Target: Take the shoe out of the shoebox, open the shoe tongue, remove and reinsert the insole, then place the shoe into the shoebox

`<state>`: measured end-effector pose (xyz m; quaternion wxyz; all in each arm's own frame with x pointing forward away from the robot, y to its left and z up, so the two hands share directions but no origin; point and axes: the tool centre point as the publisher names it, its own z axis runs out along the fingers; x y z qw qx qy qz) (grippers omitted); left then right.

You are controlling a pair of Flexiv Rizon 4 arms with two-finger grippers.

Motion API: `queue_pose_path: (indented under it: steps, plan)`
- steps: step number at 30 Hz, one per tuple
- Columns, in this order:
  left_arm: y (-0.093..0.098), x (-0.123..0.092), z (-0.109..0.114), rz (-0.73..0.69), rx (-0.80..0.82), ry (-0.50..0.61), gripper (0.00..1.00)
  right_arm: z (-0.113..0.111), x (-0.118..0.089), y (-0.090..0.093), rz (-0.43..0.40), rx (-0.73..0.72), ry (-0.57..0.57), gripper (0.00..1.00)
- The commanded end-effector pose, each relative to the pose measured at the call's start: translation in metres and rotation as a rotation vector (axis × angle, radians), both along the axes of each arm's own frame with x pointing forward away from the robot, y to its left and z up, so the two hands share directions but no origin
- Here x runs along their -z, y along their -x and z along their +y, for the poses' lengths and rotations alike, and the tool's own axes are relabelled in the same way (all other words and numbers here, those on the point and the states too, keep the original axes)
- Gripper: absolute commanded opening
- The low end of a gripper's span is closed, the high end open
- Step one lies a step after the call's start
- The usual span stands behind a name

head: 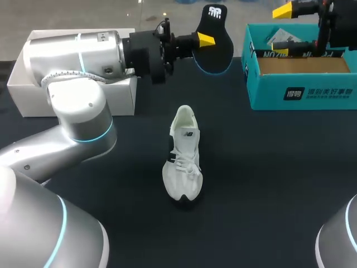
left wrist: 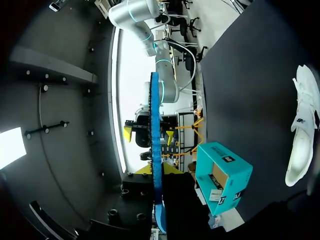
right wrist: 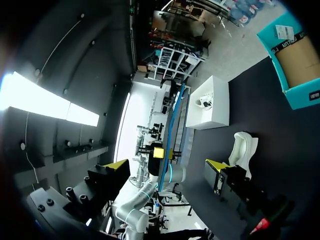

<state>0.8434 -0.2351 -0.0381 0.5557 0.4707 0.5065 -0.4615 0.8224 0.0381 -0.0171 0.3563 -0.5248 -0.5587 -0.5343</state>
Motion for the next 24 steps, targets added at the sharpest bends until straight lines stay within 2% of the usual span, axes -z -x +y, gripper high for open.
queue_pose_path:
  steps: [1,10,13,14,24]
  plan:
    - [-0.0002,-0.0007,0.0049,0.000,0.005,-0.002,0.00,-0.0005,0.0072,0.0169,-0.019,0.070,-0.023,1.00]
    - [-0.0007,-0.0008,0.0062,0.001,0.012,-0.013,0.00,0.0024,0.0061,0.0191,-0.029,0.056,-0.006,1.00]
    - [0.0005,-0.0003,0.0069,0.006,0.028,-0.058,0.00,0.0048,0.0071,0.0199,-0.057,0.044,0.077,1.00]
    - [0.0015,0.0005,0.0057,-0.001,0.017,-0.099,0.00,0.0048,0.0071,0.0199,-0.057,0.044,0.077,1.00]
    - [0.0015,0.0005,0.0057,-0.001,0.017,-0.099,0.00,0.0048,0.0071,0.0199,-0.057,0.044,0.077,1.00]
